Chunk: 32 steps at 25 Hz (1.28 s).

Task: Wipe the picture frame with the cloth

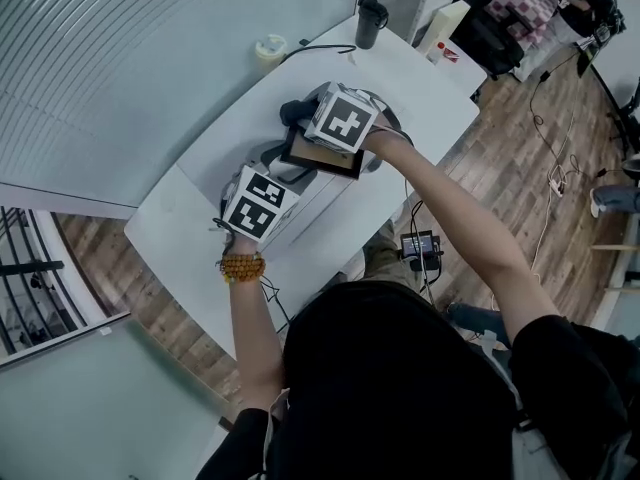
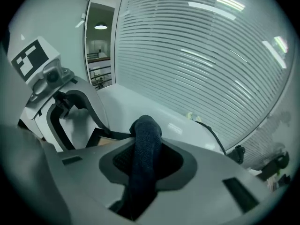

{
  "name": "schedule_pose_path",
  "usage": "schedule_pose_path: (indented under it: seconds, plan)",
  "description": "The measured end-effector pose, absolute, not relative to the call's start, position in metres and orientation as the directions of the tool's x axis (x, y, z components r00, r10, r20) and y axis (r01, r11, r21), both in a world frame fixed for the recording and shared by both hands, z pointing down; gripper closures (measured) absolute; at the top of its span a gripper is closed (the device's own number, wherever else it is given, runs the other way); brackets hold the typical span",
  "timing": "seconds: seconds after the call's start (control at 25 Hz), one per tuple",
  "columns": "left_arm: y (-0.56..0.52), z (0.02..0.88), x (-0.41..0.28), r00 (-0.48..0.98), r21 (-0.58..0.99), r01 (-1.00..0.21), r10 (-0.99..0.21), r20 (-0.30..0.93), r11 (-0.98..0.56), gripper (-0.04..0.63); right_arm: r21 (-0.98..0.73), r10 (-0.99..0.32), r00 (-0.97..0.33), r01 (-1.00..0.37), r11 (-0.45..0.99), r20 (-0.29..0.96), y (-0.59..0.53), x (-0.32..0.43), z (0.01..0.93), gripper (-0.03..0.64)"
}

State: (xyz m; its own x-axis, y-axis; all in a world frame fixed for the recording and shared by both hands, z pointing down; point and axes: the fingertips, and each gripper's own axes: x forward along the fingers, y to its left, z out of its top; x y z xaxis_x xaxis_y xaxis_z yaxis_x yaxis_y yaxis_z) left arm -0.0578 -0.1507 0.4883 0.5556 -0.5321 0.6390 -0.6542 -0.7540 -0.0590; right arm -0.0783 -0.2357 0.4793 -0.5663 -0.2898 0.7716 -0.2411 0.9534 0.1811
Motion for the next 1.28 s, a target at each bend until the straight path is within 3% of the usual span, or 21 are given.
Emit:
schedule_pose_path:
  seconds: [0.4, 0.56, 0.64, 0.72, 0.8, 0.92, 1.04, 1.12, 1.28]
  plan:
    - [-0.153, 0.488, -0.059, 0.556, -0.058, -0.655, -0.533, 0.638, -0.753, 0.313, 0.144, -0.212, -0.524, -0.168, 0.975, 0.825, -0.185, -0.082, 0.487, 0.541]
    - [-0.151, 0.489, -0.06, 0.559, -0.055, -0.654, -0.531, 0.637, -0.754, 0.316, -0.113, -0.01, -0.601, -0.167, 0.98, 0.8, -0.172, -0.08, 0.488, 0.541]
    - [-0.148, 0.49, -0.06, 0.558, -0.053, -0.655, -0.53, 0.638, -0.753, 0.318, -0.299, 0.135, -0.673, -0.134, 0.945, 0.727, -0.165, -0.074, 0.478, 0.54]
    - [-0.147, 0.488, -0.058, 0.559, -0.054, -0.654, -0.531, 0.638, -0.754, 0.316, -0.384, 0.176, -0.751, -0.11, 0.917, 0.637, -0.169, -0.066, 0.455, 0.538]
    - [-0.149, 0.485, -0.058, 0.559, -0.064, -0.65, -0.533, 0.635, -0.757, 0.318, -0.279, 0.038, -0.794, -0.169, 0.945, 0.607, -0.193, -0.057, 0.431, 0.538]
    - [-0.148, 0.485, -0.061, 0.558, -0.059, -0.653, -0.533, 0.636, -0.755, 0.317, 0.079, -0.258, -0.709, -0.276, 0.958, 0.657, -0.23, -0.048, 0.425, 0.538]
    - [-0.149, 0.483, -0.061, 0.555, -0.061, -0.656, -0.536, 0.636, -0.752, 0.318, 0.302, -0.358, -0.575, -0.195, 0.933, 0.735, -0.233, -0.046, 0.455, 0.538]
    - [-0.149, 0.484, -0.059, 0.555, -0.062, -0.655, -0.535, 0.637, -0.753, 0.317, 0.306, -0.378, -0.549, -0.222, 0.926, 0.746, -0.23, -0.045, 0.472, 0.538]
    - [-0.15, 0.486, -0.061, 0.553, -0.06, -0.659, -0.537, 0.637, -0.75, 0.316, 0.156, -0.355, -0.586, -0.362, 0.919, 0.729, -0.234, -0.046, 0.48, 0.541]
